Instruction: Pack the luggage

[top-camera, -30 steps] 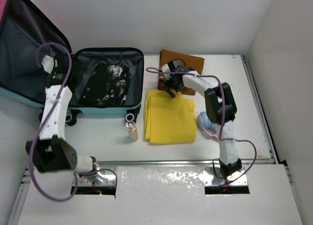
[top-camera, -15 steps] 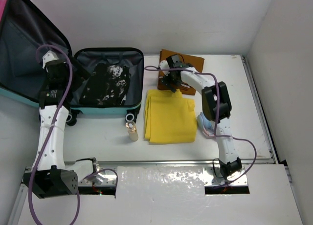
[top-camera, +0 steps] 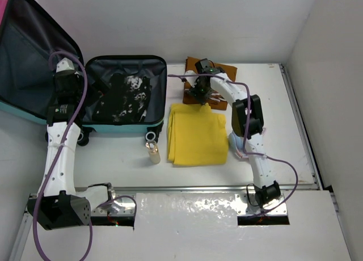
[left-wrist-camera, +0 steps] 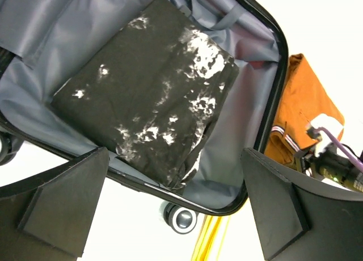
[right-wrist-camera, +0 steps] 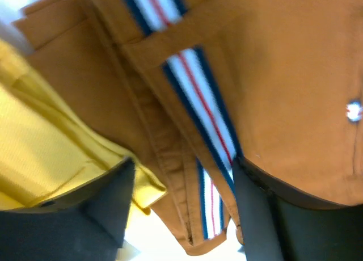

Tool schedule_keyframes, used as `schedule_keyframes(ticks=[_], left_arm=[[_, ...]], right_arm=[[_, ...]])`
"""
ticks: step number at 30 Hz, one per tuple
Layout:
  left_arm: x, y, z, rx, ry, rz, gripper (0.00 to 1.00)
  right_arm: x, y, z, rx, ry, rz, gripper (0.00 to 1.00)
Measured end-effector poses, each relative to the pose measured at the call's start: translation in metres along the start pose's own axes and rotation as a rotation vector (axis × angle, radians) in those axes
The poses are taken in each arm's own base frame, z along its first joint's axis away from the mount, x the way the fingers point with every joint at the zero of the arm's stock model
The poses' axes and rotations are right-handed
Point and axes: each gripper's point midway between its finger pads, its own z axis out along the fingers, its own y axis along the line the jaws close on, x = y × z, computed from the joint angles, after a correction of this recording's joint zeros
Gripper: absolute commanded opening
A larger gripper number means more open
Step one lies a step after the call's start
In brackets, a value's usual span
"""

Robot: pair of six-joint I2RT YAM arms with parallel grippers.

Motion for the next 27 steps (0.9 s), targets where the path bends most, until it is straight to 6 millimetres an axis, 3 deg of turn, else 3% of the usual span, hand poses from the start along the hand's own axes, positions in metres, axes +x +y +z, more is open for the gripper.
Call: schedule_keyframes(ticks=[2, 7, 14, 20, 23, 24, 27], left_arm=[[0.001, -0.002, 0.0, 0.013, 0.004, 0.001, 1.0], [0.002, -0.006, -0.001, 0.036, 0.012, 0.003, 1.0], [0.004, -0.008, -0.001, 0.051, 0.019, 0.007, 1.0], [0.004, -0.01, 0.0, 0.062, 0.015, 0.007, 1.0], [0.008, -0.008, 0.002, 0.062, 0.024, 0.006, 1.0], [0.009, -0.008, 0.003, 0.062, 0.027, 0.005, 1.0], [0.013, -0.008, 0.004, 0.067, 0.038, 0.005, 1.0]], right_arm=[[-0.001, 0.007, 0.002, -0.047, 0.003, -0.008, 0.4], [0.0, 0.017, 0.003, -0.089, 0.0, 0.037, 0.27], [0.008, -0.002, 0.006, -0.064, -0.038, 0.323, 0.42], [0.038, -0.044, 0.007, -0.007, -0.066, 0.536, 0.46], [0.045, -0.046, 0.004, 0.016, -0.056, 0.545, 0.51], [0.045, -0.047, 0.004, 0.034, -0.053, 0.534, 0.6], [0.038, -0.032, 0.002, 0.074, -0.038, 0.459, 0.63]])
